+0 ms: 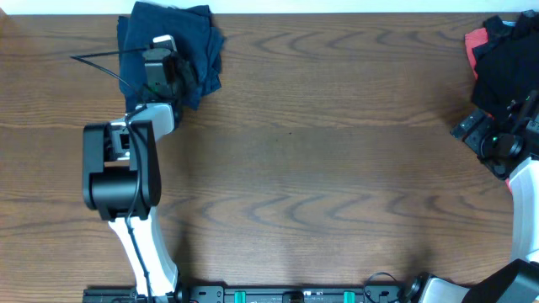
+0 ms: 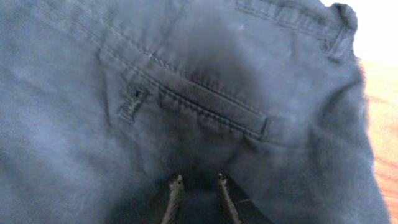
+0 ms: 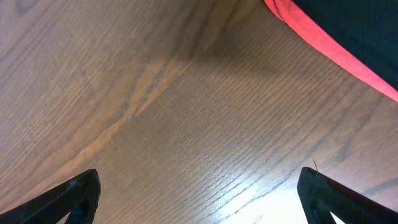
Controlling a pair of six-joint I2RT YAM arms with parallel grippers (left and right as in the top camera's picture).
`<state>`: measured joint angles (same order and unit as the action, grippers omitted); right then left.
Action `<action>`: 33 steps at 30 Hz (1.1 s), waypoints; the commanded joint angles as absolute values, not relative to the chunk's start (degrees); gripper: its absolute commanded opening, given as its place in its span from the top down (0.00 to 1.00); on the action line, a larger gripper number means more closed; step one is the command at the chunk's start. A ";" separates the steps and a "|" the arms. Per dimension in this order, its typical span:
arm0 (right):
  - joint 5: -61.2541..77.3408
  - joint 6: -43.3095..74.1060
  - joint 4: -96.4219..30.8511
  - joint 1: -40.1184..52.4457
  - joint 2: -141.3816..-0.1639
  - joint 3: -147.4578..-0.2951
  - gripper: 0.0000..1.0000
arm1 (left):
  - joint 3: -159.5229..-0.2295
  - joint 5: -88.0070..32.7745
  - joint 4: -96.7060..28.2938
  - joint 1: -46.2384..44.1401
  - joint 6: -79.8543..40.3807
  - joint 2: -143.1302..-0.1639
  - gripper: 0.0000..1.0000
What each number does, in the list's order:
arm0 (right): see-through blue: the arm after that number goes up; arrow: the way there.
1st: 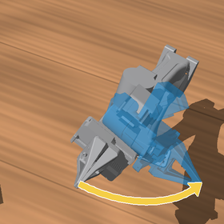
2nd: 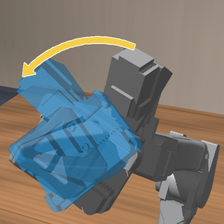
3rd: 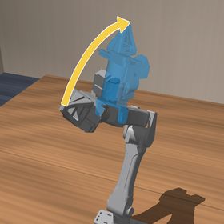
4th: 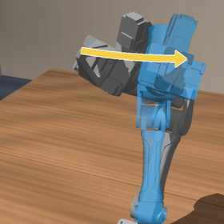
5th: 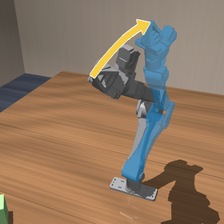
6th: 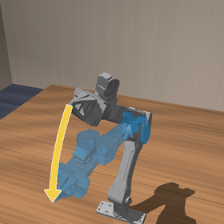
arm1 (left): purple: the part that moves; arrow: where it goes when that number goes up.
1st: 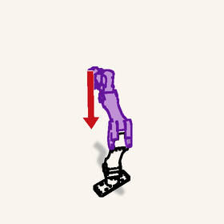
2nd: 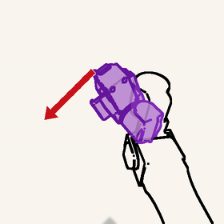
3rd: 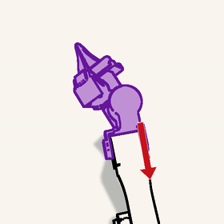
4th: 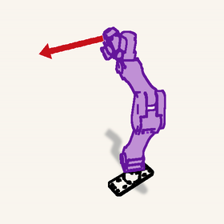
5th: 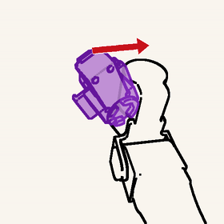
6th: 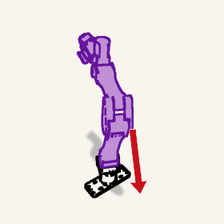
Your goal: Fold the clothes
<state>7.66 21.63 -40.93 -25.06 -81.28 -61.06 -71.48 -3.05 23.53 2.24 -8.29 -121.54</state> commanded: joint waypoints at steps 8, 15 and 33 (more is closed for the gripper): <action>7.27 20.71 -40.97 -25.43 -81.56 -61.71 0.01 | -71.22 -2.52 6.55 2.44 -7.53 -93.45 0.02; 7.27 20.71 -40.97 -25.43 -81.56 -61.71 0.01 | -71.22 -2.66 -13.98 2.44 -7.62 -75.83 0.02; 7.27 20.71 -40.95 -25.43 -81.56 -61.71 0.01 | -60.12 -25.54 -46.19 2.44 -8.16 -37.76 0.02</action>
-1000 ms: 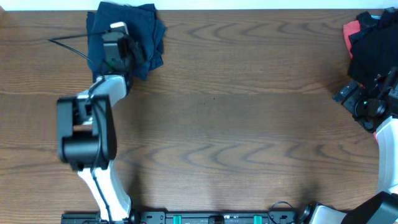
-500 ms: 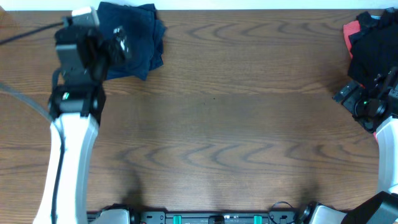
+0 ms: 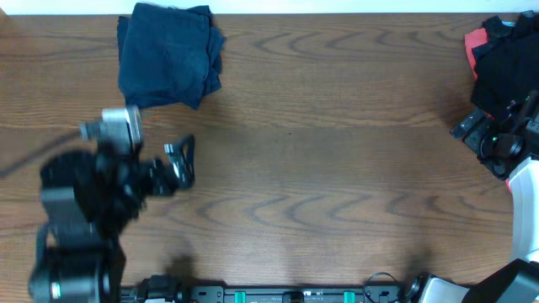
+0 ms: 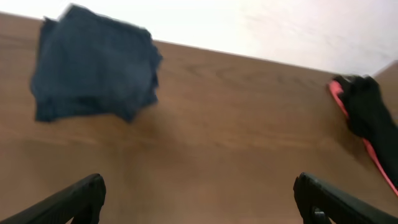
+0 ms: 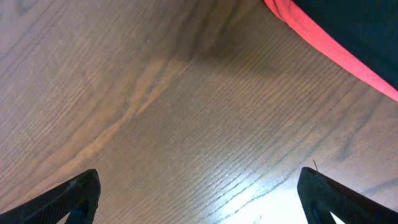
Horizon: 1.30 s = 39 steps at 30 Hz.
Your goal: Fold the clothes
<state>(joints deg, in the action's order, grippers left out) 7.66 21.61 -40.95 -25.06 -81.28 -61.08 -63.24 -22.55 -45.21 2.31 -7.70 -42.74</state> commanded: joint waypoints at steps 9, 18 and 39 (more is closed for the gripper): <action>7.27 20.71 -40.95 -25.43 -81.56 -61.71 0.01 | -56.31 -25.50 -58.08 2.44 -8.16 -25.17 0.02; 7.27 20.71 -40.95 -25.43 -81.56 -61.71 0.01 | -56.31 -25.50 -62.22 2.44 -8.16 -24.99 0.02; 7.27 20.71 -40.97 -25.43 -81.56 -61.71 0.01 | -35.70 -27.11 -40.47 -1.65 -7.29 -16.01 0.02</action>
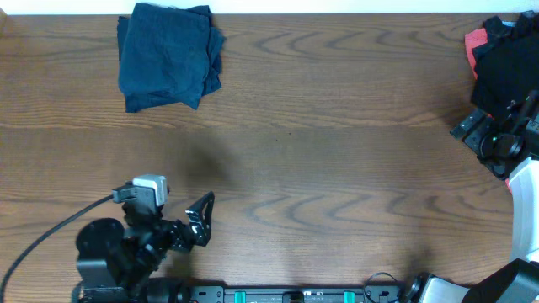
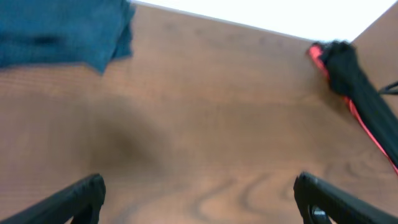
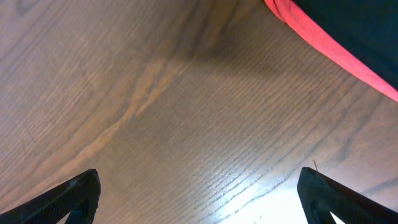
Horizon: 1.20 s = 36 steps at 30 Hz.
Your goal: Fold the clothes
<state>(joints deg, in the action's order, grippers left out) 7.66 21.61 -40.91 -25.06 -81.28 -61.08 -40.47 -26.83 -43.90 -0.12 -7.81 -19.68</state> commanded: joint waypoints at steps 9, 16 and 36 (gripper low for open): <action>7.27 20.71 -40.97 -25.43 -81.56 -61.71 0.01 | -16.34 -21.45 -15.70 -2.17 -7.31 -7.79 0.02; 7.27 20.71 -40.97 -25.43 -81.56 -61.71 0.01 | -8.78 -15.18 -6.02 -2.17 -7.33 -5.72 0.02; 7.29 20.71 -40.97 -25.43 -81.56 -61.71 0.01 | -0.23 -5.26 -0.12 -1.89 -7.31 -0.08 0.02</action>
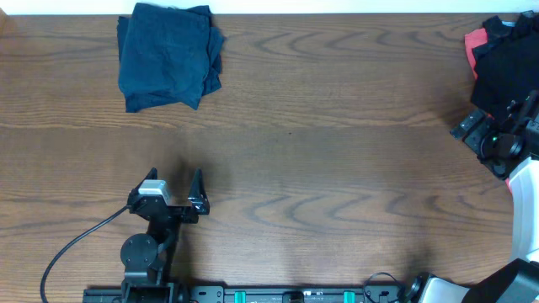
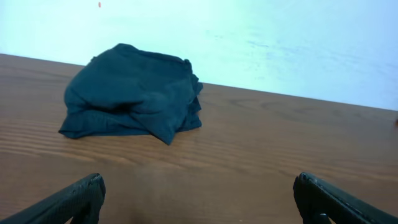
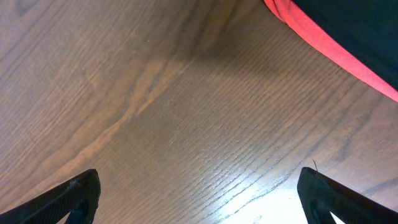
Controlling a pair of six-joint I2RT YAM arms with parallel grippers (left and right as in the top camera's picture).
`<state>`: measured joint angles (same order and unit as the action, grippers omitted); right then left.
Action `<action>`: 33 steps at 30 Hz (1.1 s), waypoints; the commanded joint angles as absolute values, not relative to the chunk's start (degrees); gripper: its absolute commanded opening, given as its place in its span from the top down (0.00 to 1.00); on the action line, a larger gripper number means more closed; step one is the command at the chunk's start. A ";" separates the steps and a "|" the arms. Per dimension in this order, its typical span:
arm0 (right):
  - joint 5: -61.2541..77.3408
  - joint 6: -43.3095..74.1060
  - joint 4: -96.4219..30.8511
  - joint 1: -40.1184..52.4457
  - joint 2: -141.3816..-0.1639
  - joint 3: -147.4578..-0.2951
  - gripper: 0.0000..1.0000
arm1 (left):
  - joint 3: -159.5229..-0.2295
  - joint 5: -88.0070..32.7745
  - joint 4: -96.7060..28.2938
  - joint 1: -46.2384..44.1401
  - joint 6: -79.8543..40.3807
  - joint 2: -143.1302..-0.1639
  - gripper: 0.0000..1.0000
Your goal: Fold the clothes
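A folded dark blue garment [image 1: 164,57] lies at the table's far left; the left wrist view shows this blue garment [image 2: 134,93] ahead as a neat bundle. A black and red pile of clothes [image 1: 501,59] sits at the far right, and its red edge [image 3: 329,46] shows in the right wrist view. My left gripper [image 1: 175,187] is open near the front left, well short of the garment, with nothing between its fingers [image 2: 74,199]. My right gripper [image 1: 467,130] is open just in front of the pile, over bare wood [image 3: 199,196].
The brown wooden table [image 1: 337,168] stretches between the two heaps. The left arm's base and cable sit at the front edge [image 1: 143,252]. A white wall runs behind the table's far edge [image 2: 249,43].
The left arm has pulled in to its base at the front left. Its wrist camera now looks level across the table at the blue garment. The right arm has not moved.
My left gripper was down on the blue garment with its fingers close together. Then it was open and off the garment, a little in front of it. Later it was near the front edge, and now it rests there, open. The right gripper stayed open by the pile.
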<state>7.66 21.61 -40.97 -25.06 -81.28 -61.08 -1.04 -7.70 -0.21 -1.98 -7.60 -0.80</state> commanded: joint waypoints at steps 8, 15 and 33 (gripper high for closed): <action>7.27 20.71 -40.97 -25.43 -81.56 -61.71 0.01 | -0.23 -3.36 -2.87 -0.80 -7.29 -0.08 0.02; 7.27 20.71 -40.97 -25.43 -81.56 -61.71 0.01 | -0.23 -3.36 -3.77 1.43 -7.31 -0.08 0.02; 7.27 20.71 -40.97 -25.43 -81.56 -61.71 0.01 | -0.23 -3.38 -3.77 2.35 -7.31 -0.25 0.02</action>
<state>7.66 21.61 -40.95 -25.06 -81.28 -61.08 -1.04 -3.64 -1.54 2.15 -7.62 -0.62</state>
